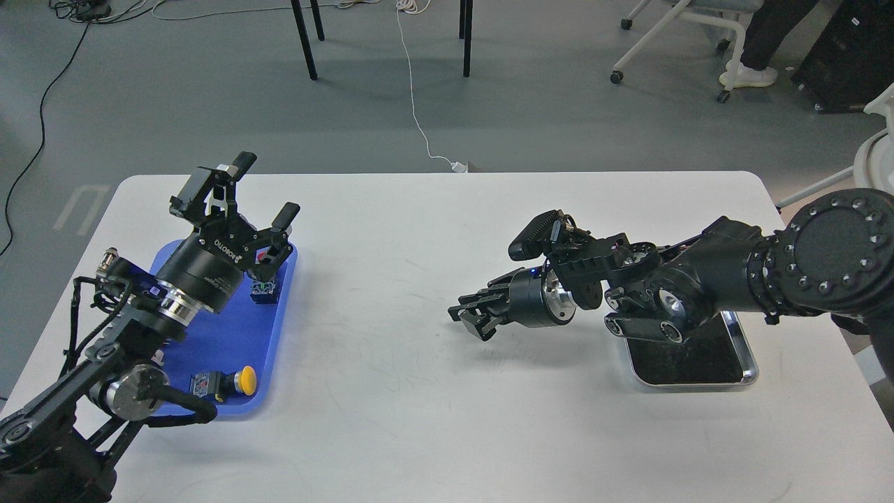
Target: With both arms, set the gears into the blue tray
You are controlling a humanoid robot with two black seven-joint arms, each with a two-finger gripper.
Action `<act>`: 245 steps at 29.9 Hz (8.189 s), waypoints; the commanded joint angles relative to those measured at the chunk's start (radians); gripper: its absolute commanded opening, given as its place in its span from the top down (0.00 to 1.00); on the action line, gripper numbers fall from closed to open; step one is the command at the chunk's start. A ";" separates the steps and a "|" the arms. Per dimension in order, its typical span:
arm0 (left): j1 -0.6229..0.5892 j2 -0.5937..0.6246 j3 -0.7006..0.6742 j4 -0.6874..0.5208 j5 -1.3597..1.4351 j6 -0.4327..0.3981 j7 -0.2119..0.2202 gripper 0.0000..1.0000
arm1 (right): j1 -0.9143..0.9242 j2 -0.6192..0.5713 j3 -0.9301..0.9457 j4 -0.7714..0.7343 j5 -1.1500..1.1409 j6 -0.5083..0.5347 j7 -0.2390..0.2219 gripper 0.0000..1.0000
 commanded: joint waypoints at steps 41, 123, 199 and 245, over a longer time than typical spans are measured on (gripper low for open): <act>-0.021 -0.008 0.012 0.000 0.231 -0.066 -0.006 0.02 | -0.246 -0.322 0.678 0.074 0.254 0.038 0.000 0.03; -0.834 -0.212 0.950 0.375 1.580 0.130 -0.079 0.83 | -0.829 -0.583 1.358 0.092 0.785 0.449 0.000 0.01; -0.209 0.154 0.286 -0.005 0.025 0.207 -0.079 0.02 | -0.480 -0.827 0.993 0.230 0.039 0.451 0.000 0.01; -0.057 0.097 0.146 -0.008 -0.057 0.146 -0.079 0.02 | -0.045 -0.560 0.121 -0.029 -0.664 0.380 0.000 0.25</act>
